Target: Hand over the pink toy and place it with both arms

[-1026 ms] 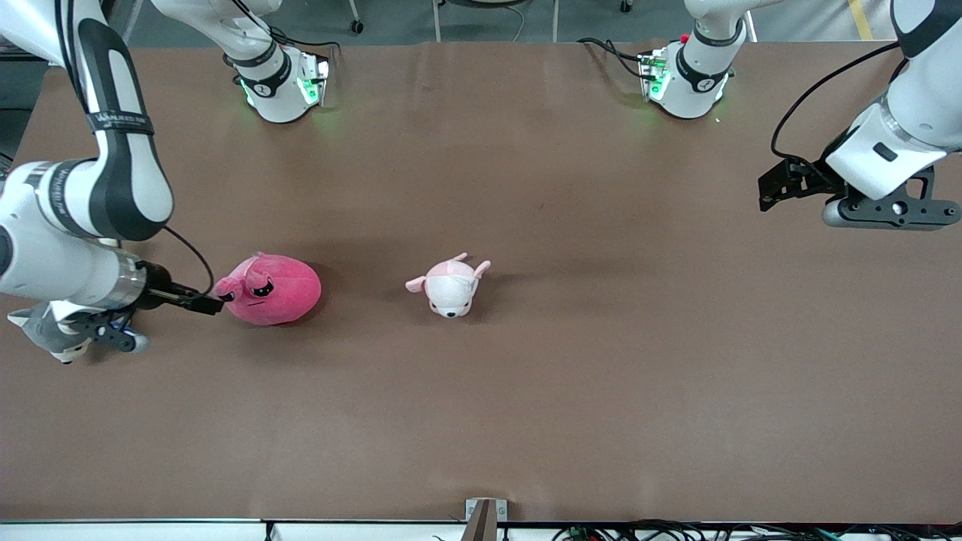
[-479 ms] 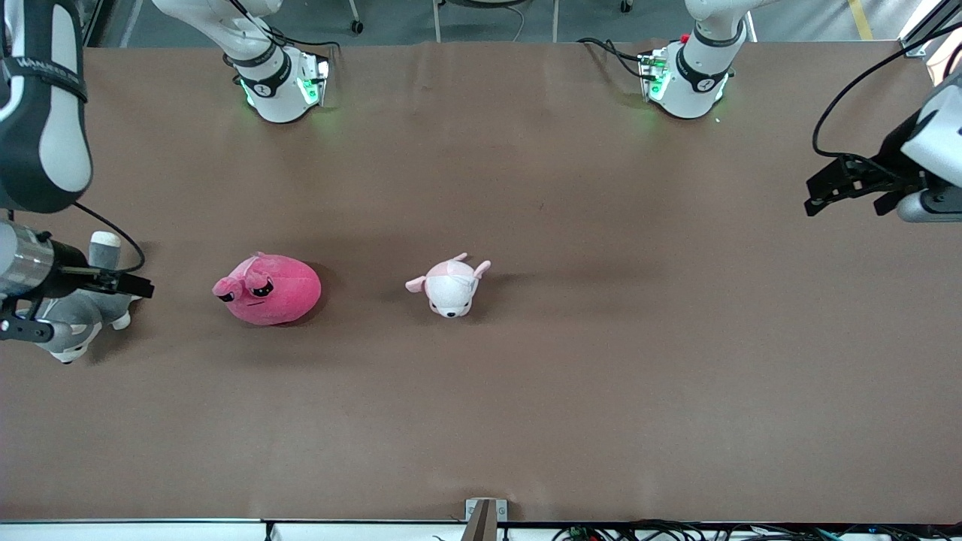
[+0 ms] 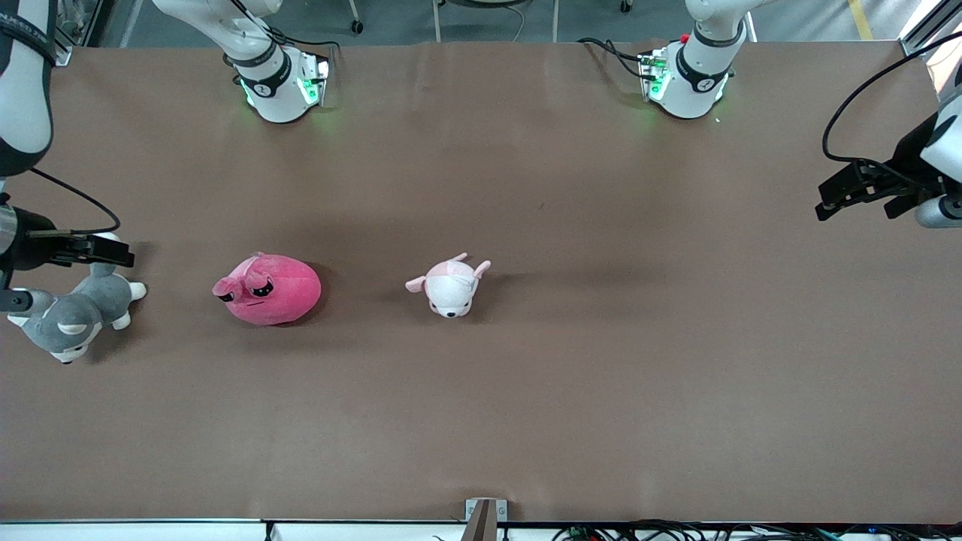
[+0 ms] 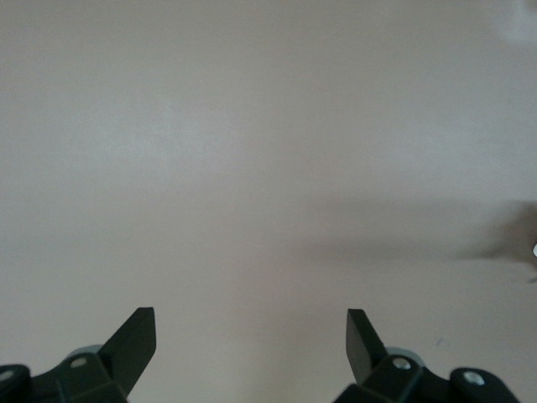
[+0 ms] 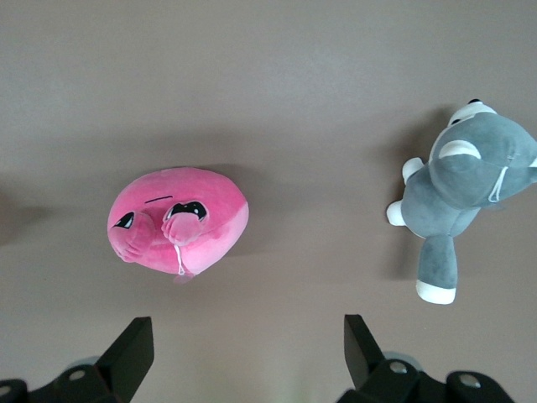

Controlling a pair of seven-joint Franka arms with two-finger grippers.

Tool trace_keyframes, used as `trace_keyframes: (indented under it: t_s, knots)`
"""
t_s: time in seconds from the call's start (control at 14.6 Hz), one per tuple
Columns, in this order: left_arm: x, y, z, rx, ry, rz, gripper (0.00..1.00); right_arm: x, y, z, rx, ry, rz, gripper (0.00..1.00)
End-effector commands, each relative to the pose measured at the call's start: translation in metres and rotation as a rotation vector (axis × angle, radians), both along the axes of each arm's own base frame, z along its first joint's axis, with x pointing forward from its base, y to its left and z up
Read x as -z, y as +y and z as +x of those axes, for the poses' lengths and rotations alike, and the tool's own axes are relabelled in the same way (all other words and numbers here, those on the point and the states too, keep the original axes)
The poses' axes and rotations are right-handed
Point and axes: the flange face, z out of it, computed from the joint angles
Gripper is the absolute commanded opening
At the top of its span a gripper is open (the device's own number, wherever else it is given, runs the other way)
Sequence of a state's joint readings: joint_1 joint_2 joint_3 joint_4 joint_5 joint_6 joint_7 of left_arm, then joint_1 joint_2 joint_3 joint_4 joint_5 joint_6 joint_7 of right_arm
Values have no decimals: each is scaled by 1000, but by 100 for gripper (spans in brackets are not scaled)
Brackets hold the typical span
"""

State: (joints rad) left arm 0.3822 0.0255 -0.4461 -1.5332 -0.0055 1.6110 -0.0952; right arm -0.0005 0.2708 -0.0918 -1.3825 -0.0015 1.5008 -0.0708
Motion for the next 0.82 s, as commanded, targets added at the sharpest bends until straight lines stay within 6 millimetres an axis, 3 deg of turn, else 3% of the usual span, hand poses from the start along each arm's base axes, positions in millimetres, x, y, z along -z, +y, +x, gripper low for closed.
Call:
trace_keyframes:
  t_s: [0.0,0.62,0.75]
  knots:
    - [-3,7,2,-1,-3,4,100,-7,-10,-8,7,-3,30,100]
    - [-4,13,2,-13,0,10,100,-13,-17,-6,72,-23,22,100]
    - [-3,10,2,-9,1,13,100,-8,-9,-6,53,-10,31,100]
